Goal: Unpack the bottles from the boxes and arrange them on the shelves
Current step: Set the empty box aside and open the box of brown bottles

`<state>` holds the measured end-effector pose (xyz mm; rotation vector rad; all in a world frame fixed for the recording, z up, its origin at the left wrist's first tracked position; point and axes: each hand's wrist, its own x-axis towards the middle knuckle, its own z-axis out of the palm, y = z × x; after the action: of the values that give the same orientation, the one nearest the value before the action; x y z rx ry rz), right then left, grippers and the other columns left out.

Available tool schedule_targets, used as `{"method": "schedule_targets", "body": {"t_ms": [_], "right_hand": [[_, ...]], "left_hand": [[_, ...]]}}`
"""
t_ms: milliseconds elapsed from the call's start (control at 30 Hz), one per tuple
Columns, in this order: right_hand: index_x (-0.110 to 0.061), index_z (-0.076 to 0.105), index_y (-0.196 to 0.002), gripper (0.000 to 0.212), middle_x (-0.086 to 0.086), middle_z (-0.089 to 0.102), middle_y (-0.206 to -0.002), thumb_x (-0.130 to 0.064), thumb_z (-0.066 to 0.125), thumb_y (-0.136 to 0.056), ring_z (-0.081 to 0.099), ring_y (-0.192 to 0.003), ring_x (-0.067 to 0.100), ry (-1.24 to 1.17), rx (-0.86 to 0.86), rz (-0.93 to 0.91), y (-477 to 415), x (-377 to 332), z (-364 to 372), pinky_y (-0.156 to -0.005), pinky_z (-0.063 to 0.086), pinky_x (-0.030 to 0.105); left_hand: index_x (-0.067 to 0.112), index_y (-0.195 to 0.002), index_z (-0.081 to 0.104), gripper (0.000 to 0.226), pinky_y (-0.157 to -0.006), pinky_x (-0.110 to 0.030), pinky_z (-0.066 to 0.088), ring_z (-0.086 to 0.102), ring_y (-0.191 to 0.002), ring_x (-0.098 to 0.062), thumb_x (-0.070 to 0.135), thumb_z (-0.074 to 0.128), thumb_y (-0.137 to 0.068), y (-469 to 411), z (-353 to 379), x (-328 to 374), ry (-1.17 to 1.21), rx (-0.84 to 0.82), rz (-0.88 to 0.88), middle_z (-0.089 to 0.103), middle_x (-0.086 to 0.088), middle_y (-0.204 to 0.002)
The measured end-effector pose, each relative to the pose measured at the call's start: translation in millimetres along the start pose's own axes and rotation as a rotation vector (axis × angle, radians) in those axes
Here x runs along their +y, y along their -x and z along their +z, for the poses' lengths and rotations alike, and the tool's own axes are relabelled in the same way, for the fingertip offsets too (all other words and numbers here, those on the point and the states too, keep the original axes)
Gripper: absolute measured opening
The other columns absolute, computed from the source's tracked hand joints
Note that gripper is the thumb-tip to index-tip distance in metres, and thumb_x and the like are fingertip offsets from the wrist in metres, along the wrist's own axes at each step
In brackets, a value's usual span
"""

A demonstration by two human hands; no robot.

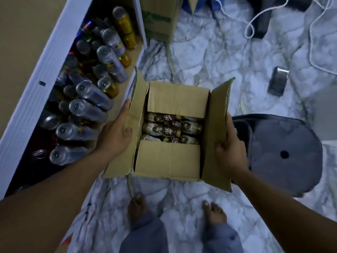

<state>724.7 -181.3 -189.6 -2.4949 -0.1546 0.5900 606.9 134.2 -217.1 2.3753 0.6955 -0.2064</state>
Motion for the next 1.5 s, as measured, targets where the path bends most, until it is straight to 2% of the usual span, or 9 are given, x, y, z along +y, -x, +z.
{"method": "schedule_targets", "body": {"t_ms": [367,567,733,900,967,1067,1167,1267,1500], "right_hand": [[-0.034,0.000,-0.162,0.096,0.028,0.065,-0.105,-0.001,0.053,-0.088,0.053,-0.058,0.035,0.053,0.082,0.084,22.3,2.6,49.6,-0.054,0.051,0.045],[-0.039,-0.005,-0.160,0.097,0.037,0.057,-0.119,-0.005,0.055,-0.092,0.047,-0.051,0.028,0.106,0.009,0.124,5.2,-9.2,37.2,-0.048,0.042,0.034],[-0.049,-0.011,-0.156,0.099,0.013,0.065,-0.083,-0.020,0.061,-0.095,0.055,-0.058,0.024,0.048,0.015,0.168,-5.7,5.3,39.1,-0.049,0.040,0.027],[-0.050,-0.010,-0.156,0.100,0.011,0.064,-0.082,-0.025,0.064,-0.094,0.055,-0.060,0.021,-0.008,0.043,0.171,-7.3,16.4,40.7,-0.058,0.045,0.035],[-0.048,-0.011,-0.156,0.100,0.008,0.061,-0.082,-0.025,0.065,-0.094,0.050,-0.059,0.015,-0.017,0.049,0.179,-7.5,22.0,39.7,-0.058,0.042,0.034],[-0.044,-0.010,-0.158,0.103,0.008,0.060,-0.089,-0.024,0.067,-0.094,0.047,-0.061,0.012,-0.041,0.068,0.191,-8.8,31.0,37.6,-0.065,0.039,0.032],[-0.044,-0.009,-0.158,0.105,0.013,0.066,-0.114,-0.025,0.071,-0.092,0.050,-0.071,0.017,-0.072,0.087,0.206,-11.6,37.7,39.9,-0.072,0.040,0.032],[-0.051,-0.010,-0.156,0.108,0.009,0.054,-0.146,-0.027,0.072,-0.090,0.061,-0.089,0.028,-0.077,0.110,0.188,-12.8,45.5,45.4,-0.075,0.043,0.033],[-0.056,-0.004,-0.154,0.106,0.005,0.053,-0.147,-0.032,0.076,-0.088,0.059,-0.118,0.031,-0.149,0.137,0.203,-15.1,50.9,47.7,-0.097,0.046,0.041]], "left_hand": [[0.045,-0.159,-0.001,0.092,-0.075,-0.054,0.056,0.064,-0.070,-0.039,0.015,0.060,-0.096,0.5,10.3,-32.7,-0.025,-0.035,0.050,0.055,-0.030,-0.137],[0.020,-0.163,0.004,0.096,-0.105,-0.048,0.040,0.042,-0.136,-0.045,0.021,0.070,-0.094,2.6,7.6,-22.3,-0.136,0.012,0.056,0.026,-0.016,-0.164],[0.013,-0.161,0.006,0.101,-0.108,-0.057,0.040,0.029,-0.143,-0.043,0.050,0.068,-0.090,-13.3,15.3,-43.1,-0.317,0.036,-0.043,0.020,-0.019,-0.161],[0.016,-0.160,0.015,0.090,-0.119,-0.065,0.007,0.000,-0.153,-0.041,0.065,0.050,-0.093,-24.3,29.2,-47.5,-0.532,-0.015,-0.091,0.007,-0.018,-0.166],[0.024,-0.162,0.006,0.088,-0.120,-0.061,0.015,0.011,-0.152,-0.041,0.064,0.048,-0.095,-29.1,41.9,-42.9,-0.458,-0.095,-0.118,0.017,-0.019,-0.164],[0.035,-0.160,-0.012,0.090,-0.097,-0.049,0.049,0.053,-0.125,-0.042,0.058,0.050,-0.099,-37.7,63.3,-32.5,-0.194,-0.245,-0.158,0.042,-0.021,-0.153],[0.037,-0.158,-0.017,0.090,-0.057,-0.036,0.045,0.063,-0.080,-0.036,0.051,0.051,-0.101,-43.7,81.1,-27.7,-0.130,-0.233,-0.122,0.061,-0.026,-0.128],[0.037,-0.159,-0.017,0.087,-0.057,-0.032,0.035,0.063,-0.087,-0.040,0.045,0.049,-0.103,-47.7,93.6,-33.2,-0.130,-0.190,-0.077,0.059,-0.026,-0.130],[0.039,-0.160,-0.011,0.085,-0.049,-0.028,0.025,0.062,-0.079,-0.037,0.036,0.053,-0.104,-52.1,103.9,-57.1,-0.095,-0.122,0.011,0.062,-0.022,-0.120]]}}
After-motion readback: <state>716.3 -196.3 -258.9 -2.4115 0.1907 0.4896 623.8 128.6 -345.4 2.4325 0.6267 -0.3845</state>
